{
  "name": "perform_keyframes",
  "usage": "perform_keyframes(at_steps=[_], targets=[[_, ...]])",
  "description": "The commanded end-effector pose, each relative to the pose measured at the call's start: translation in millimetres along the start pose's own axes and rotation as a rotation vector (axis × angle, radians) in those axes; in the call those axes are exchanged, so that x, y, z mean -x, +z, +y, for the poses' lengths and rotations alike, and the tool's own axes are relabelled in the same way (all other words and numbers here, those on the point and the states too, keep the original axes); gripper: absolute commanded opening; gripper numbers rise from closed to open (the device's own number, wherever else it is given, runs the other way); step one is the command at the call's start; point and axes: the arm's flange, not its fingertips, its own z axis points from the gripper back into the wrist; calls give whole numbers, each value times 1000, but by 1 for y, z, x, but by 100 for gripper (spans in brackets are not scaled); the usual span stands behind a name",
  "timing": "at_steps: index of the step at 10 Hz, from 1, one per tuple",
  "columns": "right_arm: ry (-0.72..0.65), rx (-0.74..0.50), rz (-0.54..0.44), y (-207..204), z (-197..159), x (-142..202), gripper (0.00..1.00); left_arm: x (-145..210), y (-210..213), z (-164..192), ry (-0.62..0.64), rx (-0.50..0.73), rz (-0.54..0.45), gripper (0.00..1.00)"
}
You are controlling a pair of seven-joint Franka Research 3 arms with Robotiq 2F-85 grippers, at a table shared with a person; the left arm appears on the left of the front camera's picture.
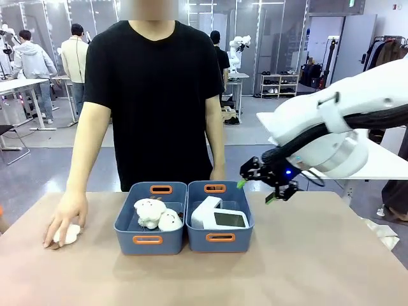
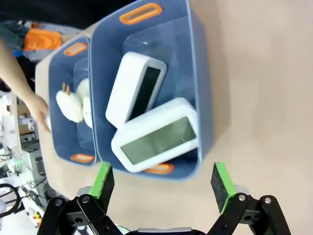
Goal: Sort the digital clocks into the basket.
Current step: Pick up the Digital clock from the table and place it into the empty Plastic storage basket.
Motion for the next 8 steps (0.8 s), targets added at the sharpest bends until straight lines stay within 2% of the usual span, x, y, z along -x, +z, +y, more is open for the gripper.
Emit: perform_keyframes(at_steps=[1,2,8], targets=[[134,-33,60,51,-39,2,100,2,2,-2,-8,7,13,100],[0,0,0,0,0,0,100,2,2,-2,-8,7,13,100],[0,0,0,0,0,0,100,2,2,-2,-8,7,13,100]])
